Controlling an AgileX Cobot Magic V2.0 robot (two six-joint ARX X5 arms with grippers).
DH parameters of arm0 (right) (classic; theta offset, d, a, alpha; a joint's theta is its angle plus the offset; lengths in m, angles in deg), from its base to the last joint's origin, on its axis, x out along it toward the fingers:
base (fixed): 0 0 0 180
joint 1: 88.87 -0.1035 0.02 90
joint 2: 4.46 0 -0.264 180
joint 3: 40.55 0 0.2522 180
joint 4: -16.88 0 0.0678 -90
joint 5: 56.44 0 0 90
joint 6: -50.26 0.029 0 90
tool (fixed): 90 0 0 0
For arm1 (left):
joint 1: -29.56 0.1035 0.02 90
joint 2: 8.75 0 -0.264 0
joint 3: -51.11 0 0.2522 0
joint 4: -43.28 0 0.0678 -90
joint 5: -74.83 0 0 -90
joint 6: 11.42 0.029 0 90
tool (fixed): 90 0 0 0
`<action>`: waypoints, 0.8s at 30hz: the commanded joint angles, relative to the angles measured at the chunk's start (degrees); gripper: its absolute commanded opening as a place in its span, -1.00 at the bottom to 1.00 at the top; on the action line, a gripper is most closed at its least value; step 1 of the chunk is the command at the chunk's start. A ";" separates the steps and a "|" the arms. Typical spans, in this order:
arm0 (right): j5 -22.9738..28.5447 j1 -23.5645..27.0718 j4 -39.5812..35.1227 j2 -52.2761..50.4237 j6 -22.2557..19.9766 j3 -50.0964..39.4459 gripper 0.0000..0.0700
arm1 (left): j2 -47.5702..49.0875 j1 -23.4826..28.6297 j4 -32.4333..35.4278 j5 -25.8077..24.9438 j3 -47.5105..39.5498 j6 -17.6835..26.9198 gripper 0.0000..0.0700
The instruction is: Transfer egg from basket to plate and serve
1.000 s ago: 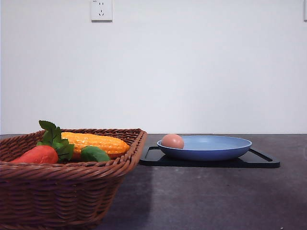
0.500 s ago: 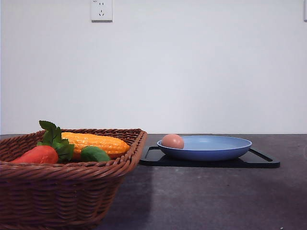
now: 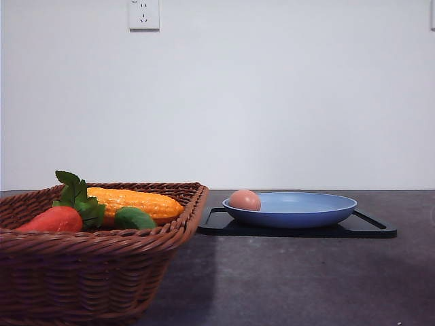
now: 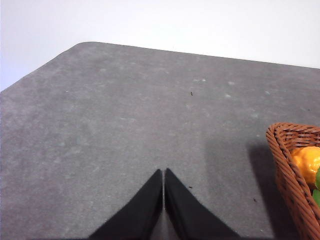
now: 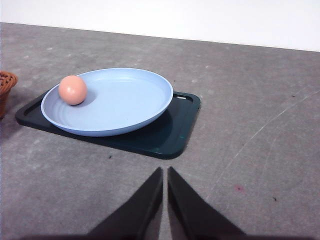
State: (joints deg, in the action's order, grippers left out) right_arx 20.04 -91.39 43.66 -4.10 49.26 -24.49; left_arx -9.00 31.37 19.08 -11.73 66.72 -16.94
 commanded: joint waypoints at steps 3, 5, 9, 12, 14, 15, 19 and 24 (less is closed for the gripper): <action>0.04 0.02 -0.69 -0.15 0.98 -0.50 -1.00 | 0.09 0.10 -0.63 -0.02 -1.27 -0.12 -1.00; 0.04 0.02 -0.70 -0.15 0.98 -0.50 -1.00 | 0.09 0.10 -0.63 -0.02 -1.27 -0.11 -1.00; 0.04 0.03 -0.70 -0.15 0.98 -0.50 -1.00 | 0.09 0.10 -0.63 -0.02 -1.27 -0.11 -1.00; 0.04 0.02 -0.70 -0.15 0.98 -0.50 -1.00 | 0.09 0.10 -0.63 -0.02 -1.27 -0.11 -1.00; 0.04 0.02 -0.72 -0.15 0.98 -0.50 -1.00 | 0.09 0.10 -0.62 -0.02 -1.27 -0.12 -1.00; 0.04 0.02 -0.72 -0.15 0.98 -0.50 -1.00 | 0.09 0.10 -0.63 -0.02 -1.27 -0.12 -1.00; 0.04 0.02 -0.72 -0.15 0.98 -0.50 -1.00 | 0.09 0.10 -0.63 -0.02 -1.27 -0.11 -1.00; 0.04 0.02 -0.72 -0.15 0.98 -0.50 -1.00 | 0.09 0.10 -0.62 -0.02 -1.27 -0.11 -1.00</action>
State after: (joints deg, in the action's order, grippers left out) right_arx 20.04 -91.39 43.61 -4.10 49.26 -24.49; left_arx -9.00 31.36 19.08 -11.73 66.72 -16.94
